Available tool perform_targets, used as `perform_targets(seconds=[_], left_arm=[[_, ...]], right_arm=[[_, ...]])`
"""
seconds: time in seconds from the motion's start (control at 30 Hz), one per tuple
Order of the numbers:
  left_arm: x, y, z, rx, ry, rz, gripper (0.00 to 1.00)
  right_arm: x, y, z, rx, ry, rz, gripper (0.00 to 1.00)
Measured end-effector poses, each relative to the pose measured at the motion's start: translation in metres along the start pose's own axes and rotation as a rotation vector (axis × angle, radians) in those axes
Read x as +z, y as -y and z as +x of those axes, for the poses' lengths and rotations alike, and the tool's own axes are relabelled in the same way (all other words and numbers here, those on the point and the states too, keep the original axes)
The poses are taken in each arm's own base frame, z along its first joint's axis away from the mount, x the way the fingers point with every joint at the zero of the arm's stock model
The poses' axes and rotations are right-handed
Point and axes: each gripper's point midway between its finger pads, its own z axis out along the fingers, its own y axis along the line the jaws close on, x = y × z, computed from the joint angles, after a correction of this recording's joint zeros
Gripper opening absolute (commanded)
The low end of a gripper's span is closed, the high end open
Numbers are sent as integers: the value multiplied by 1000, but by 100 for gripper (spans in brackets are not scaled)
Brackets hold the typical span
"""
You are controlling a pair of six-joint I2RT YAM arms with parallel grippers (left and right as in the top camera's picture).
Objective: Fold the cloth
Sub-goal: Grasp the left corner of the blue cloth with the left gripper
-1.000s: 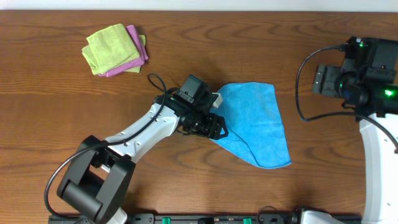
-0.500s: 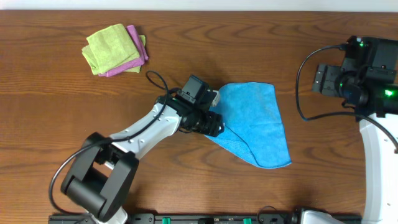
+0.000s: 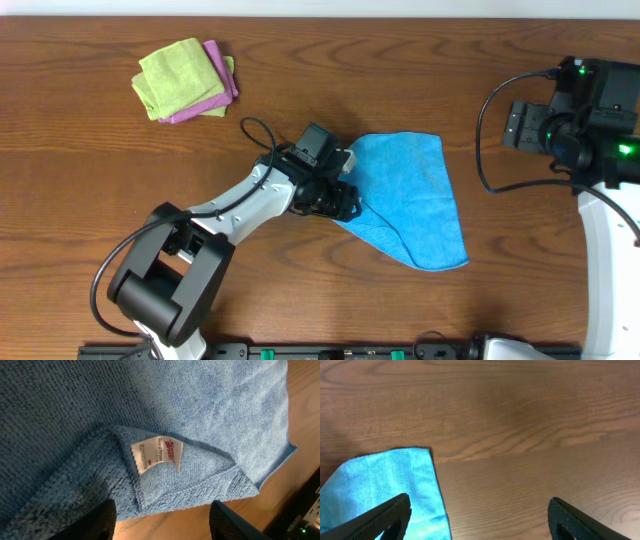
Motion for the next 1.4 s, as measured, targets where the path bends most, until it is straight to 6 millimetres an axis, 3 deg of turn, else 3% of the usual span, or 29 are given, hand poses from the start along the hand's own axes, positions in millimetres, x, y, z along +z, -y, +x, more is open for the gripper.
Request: perform_targets(seconds=[0.27, 0.67, 0.9, 1.07, 1.1, 1.17, 1.4], left_arm=[[15, -1, 10, -20, -49, 4, 57], [17, 4, 1, -24, -16, 33, 30], [18, 4, 0, -23, -15, 32, 28], [32, -7, 8, -46, -53, 21, 25], [33, -7, 7, -49, -56, 29, 22], [34, -6, 6, -49, -59, 34, 6], [38, -8, 5, -68, -67, 49, 6]], right_arm=[[0, 0, 0, 0, 2, 0, 88], [0, 0, -1, 0, 3, 0, 87], [0, -2, -1, 0, 2, -13, 86], [0, -4, -1, 0, 2, -23, 86], [0, -4, -1, 0, 2, -24, 86], [0, -5, -1, 0, 4, -29, 85], [0, -7, -2, -1, 8, -39, 84]])
